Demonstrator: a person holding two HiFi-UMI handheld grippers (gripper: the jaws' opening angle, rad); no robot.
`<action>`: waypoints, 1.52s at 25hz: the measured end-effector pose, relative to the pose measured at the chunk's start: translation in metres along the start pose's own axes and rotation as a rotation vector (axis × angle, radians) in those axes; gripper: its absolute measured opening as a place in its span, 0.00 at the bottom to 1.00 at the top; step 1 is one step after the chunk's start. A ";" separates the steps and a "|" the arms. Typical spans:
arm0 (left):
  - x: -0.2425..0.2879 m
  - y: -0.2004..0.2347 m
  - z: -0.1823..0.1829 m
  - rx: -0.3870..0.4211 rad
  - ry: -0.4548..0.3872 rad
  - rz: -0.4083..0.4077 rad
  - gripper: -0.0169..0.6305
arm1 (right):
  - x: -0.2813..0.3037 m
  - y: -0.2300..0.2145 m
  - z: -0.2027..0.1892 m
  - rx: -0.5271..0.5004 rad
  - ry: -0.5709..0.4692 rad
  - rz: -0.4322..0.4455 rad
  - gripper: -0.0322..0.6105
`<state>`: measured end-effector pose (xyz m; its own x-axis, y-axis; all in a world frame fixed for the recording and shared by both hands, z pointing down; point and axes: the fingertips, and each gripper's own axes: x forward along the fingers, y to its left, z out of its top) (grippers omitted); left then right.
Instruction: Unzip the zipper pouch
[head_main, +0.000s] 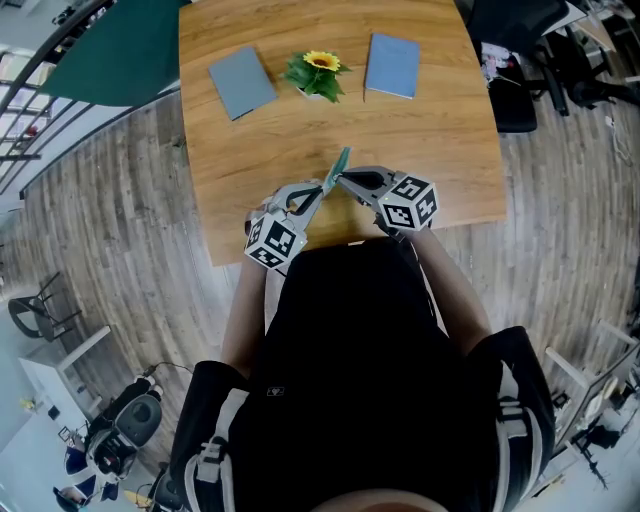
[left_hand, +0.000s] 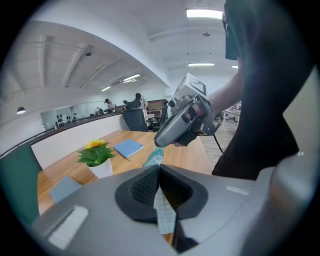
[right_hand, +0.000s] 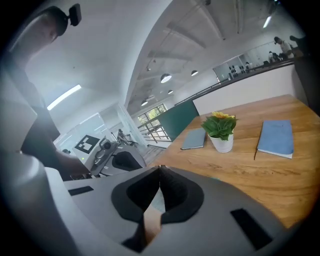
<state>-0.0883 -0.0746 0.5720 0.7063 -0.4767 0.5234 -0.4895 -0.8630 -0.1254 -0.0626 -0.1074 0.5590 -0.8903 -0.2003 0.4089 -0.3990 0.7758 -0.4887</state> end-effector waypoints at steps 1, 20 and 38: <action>0.000 0.001 0.001 0.000 -0.001 0.005 0.04 | -0.001 0.001 0.002 0.011 -0.004 0.012 0.06; 0.022 -0.008 0.019 -0.027 -0.046 -0.033 0.20 | -0.009 0.010 0.005 0.033 -0.030 0.033 0.06; 0.013 -0.008 0.018 0.017 -0.015 -0.022 0.07 | -0.010 0.010 0.007 0.025 -0.042 0.021 0.06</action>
<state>-0.0660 -0.0769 0.5650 0.7245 -0.4595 0.5137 -0.4648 -0.8761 -0.1282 -0.0595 -0.1016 0.5449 -0.9069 -0.2093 0.3657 -0.3847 0.7652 -0.5162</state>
